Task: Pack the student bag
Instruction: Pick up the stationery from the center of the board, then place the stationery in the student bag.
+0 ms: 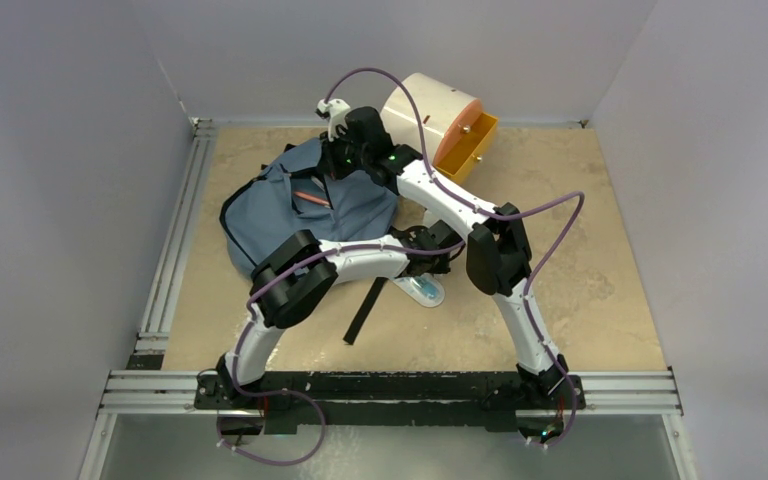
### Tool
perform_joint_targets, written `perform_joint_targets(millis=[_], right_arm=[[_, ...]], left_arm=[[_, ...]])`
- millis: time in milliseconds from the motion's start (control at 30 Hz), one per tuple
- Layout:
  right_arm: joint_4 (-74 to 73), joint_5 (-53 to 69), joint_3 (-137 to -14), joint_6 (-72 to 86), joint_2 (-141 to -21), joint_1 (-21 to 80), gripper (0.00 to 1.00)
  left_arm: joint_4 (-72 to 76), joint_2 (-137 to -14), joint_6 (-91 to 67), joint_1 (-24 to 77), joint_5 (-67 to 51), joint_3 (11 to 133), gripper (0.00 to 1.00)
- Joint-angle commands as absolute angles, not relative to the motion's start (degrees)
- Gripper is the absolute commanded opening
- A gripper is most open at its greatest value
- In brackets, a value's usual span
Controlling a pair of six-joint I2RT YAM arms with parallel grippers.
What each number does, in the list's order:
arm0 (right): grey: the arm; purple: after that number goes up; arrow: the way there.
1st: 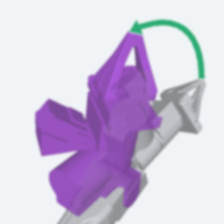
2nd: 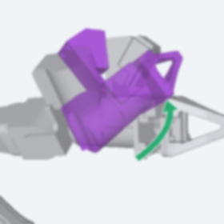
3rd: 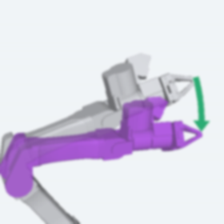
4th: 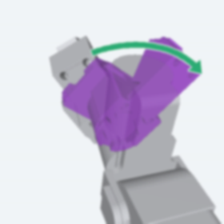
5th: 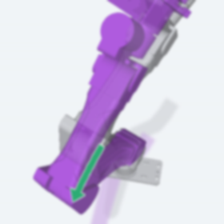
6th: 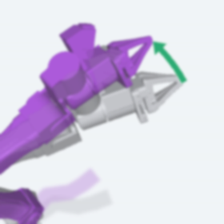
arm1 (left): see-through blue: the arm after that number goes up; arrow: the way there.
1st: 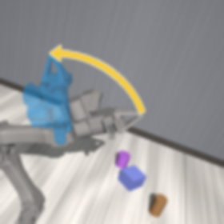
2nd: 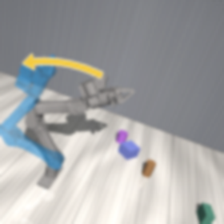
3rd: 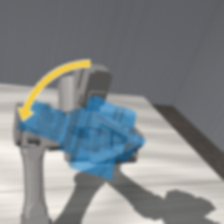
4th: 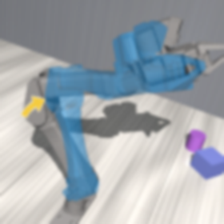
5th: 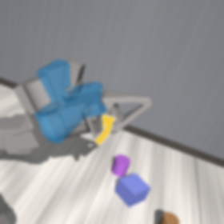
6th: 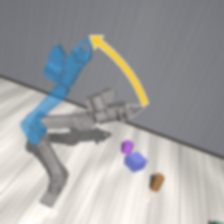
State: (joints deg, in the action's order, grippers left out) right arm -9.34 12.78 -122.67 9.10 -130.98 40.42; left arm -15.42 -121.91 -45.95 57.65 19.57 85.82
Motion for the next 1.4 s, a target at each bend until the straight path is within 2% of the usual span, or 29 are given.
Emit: perform_joint_targets(millis=[0, 233, 433, 700, 967, 1200, 1367], right_arm=[[-6.9, 10.7, -124.3, 8.3, -129.2, 39.0, 0.0], [-6.9, 10.0, -124.1, 8.0, -129.0, 38.9, 0.0], [-6.7, 10.0, -124.8, 7.9, -128.5, 37.8, 0.0], [-6.7, 10.4, -125.2, 8.1, -128.9, 37.2, 0.0], [-6.1, 10.9, -124.5, 8.8, -128.7, 36.9, 0.0], [-4.9, 11.5, -123.3, 9.9, -128.2, 36.9, 0.0], [-4.0, 12.0, -122.8, 10.8, -127.8, 37.0, 0.0]], left_arm=[[-14.1, -122.1, -44.5, 57.5, 16.8, 84.4, 0.23], [-6.4, -119.1, -37.6, 57.7, 9.9, 81.0, 0.13], [6.3, -111.5, -33.3, 57.8, 2.6, 72.2, 0.09], [14.3, -101.4, -33.0, 58.5, -4.1, 62.6, 0.09], [10.8, -90.6, -36.8, 59.0, -5.3, 50.9, 0.08], [0.5, -73.5, -43.7, 58.1, 7.2, 40.5, 0.07], [-7.1, -64.4, -43.5, 47.6, 4.1, 39.7, 0.08]])
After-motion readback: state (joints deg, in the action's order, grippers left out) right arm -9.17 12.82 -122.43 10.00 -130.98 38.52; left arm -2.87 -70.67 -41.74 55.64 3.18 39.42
